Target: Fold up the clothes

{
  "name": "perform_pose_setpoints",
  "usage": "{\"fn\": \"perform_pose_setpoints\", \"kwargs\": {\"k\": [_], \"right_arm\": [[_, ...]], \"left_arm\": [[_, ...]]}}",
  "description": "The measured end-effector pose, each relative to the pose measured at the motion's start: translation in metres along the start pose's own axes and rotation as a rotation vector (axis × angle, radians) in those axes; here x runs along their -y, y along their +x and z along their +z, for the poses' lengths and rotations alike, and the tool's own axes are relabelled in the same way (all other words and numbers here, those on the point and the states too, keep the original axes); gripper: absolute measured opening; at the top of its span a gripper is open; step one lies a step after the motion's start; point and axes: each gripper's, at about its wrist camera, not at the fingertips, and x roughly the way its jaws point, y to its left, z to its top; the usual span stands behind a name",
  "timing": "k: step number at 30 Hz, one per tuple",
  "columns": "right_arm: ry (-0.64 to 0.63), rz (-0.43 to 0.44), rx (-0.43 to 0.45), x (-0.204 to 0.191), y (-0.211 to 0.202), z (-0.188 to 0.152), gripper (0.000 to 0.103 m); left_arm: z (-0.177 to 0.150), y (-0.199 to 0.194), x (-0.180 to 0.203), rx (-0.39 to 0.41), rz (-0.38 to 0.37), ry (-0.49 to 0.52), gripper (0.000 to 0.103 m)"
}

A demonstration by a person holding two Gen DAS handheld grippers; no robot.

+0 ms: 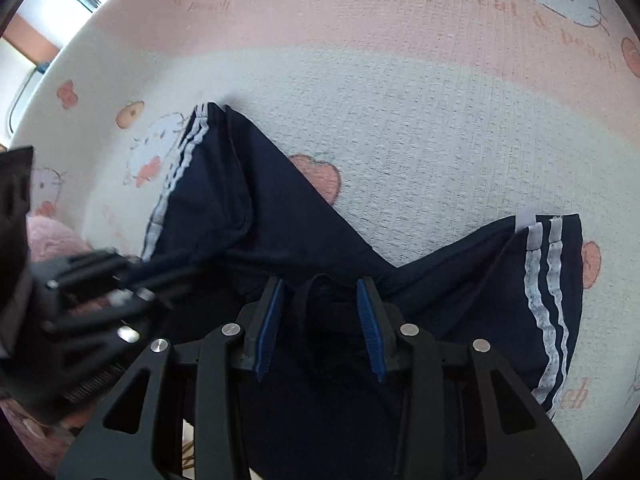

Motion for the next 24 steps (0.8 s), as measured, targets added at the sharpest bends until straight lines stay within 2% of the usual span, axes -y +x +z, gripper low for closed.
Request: {"fn": "perform_pose_setpoints", "kwargs": {"k": [2,3,4,6,9,11,12,14,15,17,18,20,21,24], "right_arm": [[-0.019,-0.032,-0.007,-0.002,0.005,-0.001,0.037],[-0.028,-0.044,-0.003,-0.001,0.005,-0.003,0.037],[-0.035,-0.051,0.000,-0.001,0.005,-0.004,0.037],[-0.049,-0.064,0.004,-0.002,0.005,-0.005,0.037],[-0.043,-0.065,0.010,-0.005,0.005,-0.004,0.037],[-0.017,-0.017,0.029,-0.004,-0.001,-0.003,0.037],[-0.007,0.015,0.042,-0.003,-0.006,-0.002,0.037],[-0.002,0.059,0.071,-0.005,-0.014,0.000,0.037],[-0.007,0.065,0.076,-0.007,-0.015,0.002,0.037],[-0.010,0.070,0.073,-0.009,-0.014,0.005,0.037],[-0.010,0.070,0.065,-0.009,-0.012,0.006,0.037],[-0.001,0.069,0.049,-0.005,-0.012,0.004,0.038],[-0.001,0.069,0.040,-0.005,-0.011,0.003,0.038],[-0.022,-0.008,-0.002,-0.003,-0.004,-0.001,0.037]], "left_arm": [[0.003,-0.003,-0.007,0.013,0.011,-0.024,0.015],[0.004,-0.004,-0.010,0.020,0.026,-0.030,0.008],[0.005,-0.005,-0.013,0.029,0.046,-0.033,0.005],[0.006,-0.008,-0.019,0.038,0.057,-0.046,0.005],[0.005,-0.008,-0.023,0.011,-0.021,-0.077,0.005],[0.003,-0.010,-0.019,-0.011,-0.063,-0.068,0.006],[0.001,-0.012,-0.015,-0.018,-0.069,-0.047,0.011],[-0.001,-0.010,-0.001,-0.009,-0.033,0.027,0.035],[-0.001,-0.009,0.004,-0.004,-0.018,0.055,0.050],[-0.001,-0.004,0.008,0.003,-0.001,0.088,0.051],[-0.001,-0.002,0.010,0.006,0.007,0.104,0.050],[0.002,0.007,0.017,-0.001,0.050,0.139,0.013],[0.004,0.010,0.018,-0.010,0.049,0.140,0.004],[0.011,0.002,0.016,-0.006,-0.032,0.127,0.004]]}}
